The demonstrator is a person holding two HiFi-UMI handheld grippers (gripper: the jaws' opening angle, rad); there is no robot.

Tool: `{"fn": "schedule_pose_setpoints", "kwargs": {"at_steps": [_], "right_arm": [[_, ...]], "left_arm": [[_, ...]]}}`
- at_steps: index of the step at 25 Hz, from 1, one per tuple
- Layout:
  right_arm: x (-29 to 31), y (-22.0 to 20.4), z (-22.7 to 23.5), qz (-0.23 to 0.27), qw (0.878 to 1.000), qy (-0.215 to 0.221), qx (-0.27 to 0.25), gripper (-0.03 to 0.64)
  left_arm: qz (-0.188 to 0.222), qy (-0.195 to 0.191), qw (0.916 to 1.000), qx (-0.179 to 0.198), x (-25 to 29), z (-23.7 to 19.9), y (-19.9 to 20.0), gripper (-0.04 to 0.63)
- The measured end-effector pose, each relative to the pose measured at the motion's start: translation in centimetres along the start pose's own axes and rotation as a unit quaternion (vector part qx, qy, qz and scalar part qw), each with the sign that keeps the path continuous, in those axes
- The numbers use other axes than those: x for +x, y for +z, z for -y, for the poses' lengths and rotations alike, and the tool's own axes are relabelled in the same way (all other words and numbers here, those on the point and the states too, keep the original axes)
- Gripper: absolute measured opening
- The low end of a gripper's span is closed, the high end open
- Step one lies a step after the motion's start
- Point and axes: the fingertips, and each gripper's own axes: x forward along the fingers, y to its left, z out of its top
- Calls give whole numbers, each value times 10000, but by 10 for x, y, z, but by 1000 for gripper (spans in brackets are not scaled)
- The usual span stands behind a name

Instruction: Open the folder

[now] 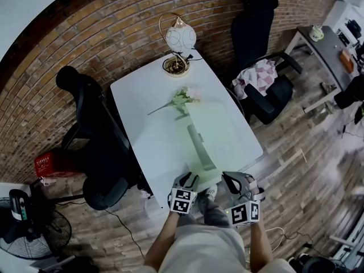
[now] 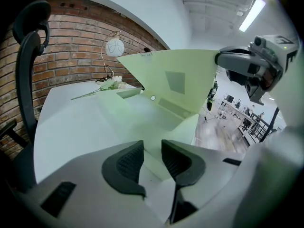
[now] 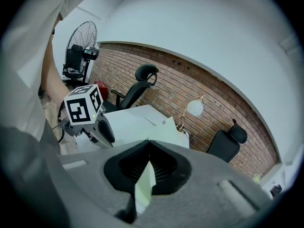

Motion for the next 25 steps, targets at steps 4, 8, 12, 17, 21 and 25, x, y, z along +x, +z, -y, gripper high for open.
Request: {"fn": "schedule_pose_setpoints", "kwargs": {"at_steps": [4,8,12,17,21,25], "right_arm": [[-6,0,13,-12,9997,-218,120,6],[-13,-3,25,-40,9986,-453,252,6],[-19,-6,38,-61,9970,-680,370,6],[-26,-10,53,-60,9940,-959,530,6],[-34,-13,68,-238,9937,-1058,296,6],[-38,-23,76,-123,9886,-1329,700,6]], "left_arm": [[3,5,10000,36,1,-1,-1,115],[-19,-22,10000,53,-1,0,0,115],[-53,-36,10000,63,-2,0,2,115],[-40,-50,9999,85,-1,-1,1,115],[-41,-43,9999,86,-2,-1,1,115],[-55,-34,9999,93,-1,-2,0,115]]}}
